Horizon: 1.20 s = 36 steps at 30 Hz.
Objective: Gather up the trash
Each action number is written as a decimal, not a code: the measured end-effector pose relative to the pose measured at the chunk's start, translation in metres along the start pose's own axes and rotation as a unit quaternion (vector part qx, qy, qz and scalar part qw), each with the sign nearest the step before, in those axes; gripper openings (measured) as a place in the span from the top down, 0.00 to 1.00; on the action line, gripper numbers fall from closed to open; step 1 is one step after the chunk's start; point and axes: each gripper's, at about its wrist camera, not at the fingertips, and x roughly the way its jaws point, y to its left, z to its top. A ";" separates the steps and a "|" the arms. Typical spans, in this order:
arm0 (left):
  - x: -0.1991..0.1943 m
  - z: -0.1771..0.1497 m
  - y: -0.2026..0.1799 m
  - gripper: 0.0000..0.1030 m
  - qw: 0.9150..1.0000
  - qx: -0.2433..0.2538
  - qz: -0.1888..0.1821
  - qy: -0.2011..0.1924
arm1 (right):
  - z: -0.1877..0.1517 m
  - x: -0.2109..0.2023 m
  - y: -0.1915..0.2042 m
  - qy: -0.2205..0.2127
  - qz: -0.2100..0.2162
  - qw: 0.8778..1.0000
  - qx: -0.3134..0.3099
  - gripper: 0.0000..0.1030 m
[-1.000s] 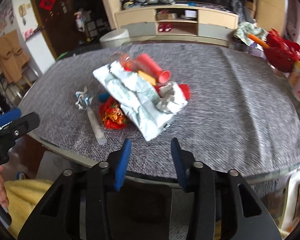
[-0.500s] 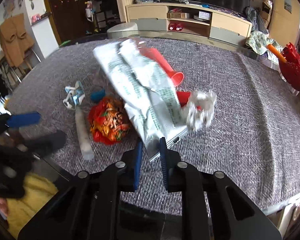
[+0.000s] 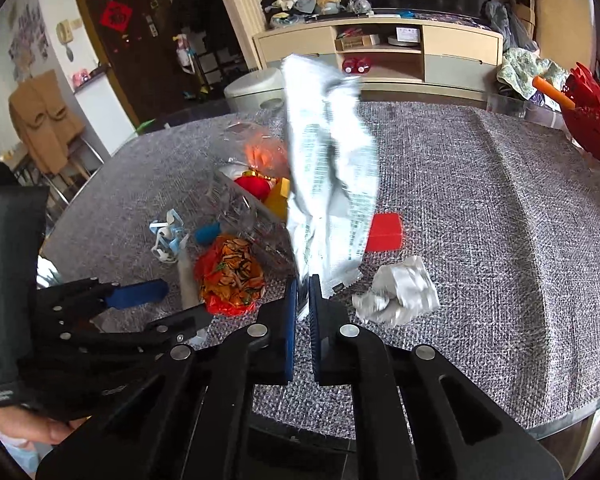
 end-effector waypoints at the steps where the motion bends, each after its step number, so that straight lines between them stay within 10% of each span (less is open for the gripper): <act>1: 0.000 -0.001 -0.001 0.63 1.000 0.003 0.011 -0.002 | -0.001 -0.001 0.000 -0.001 0.001 1.000 0.000 0.93; 6: -0.007 -0.007 0.009 0.89 0.999 0.005 0.031 -0.002 | -0.001 -0.009 0.001 -0.010 0.004 1.000 -0.001 0.93; 28: -0.102 -0.036 0.014 0.90 0.997 0.005 -0.022 -0.076 | -0.008 -0.062 0.015 -0.048 -0.016 0.999 -0.003 0.93; 29: -0.100 -0.035 0.014 0.90 0.997 0.003 -0.022 -0.074 | -0.009 -0.059 0.014 -0.043 -0.017 0.999 -0.003 0.88; 31: -0.096 -0.034 0.016 0.90 0.997 -0.002 -0.025 -0.070 | -0.007 -0.056 0.013 -0.042 -0.013 0.999 0.003 0.35; 36: -0.087 -0.023 0.017 0.90 0.997 -0.005 -0.035 -0.066 | 0.003 -0.039 0.013 -0.050 -0.019 0.999 -0.004 0.36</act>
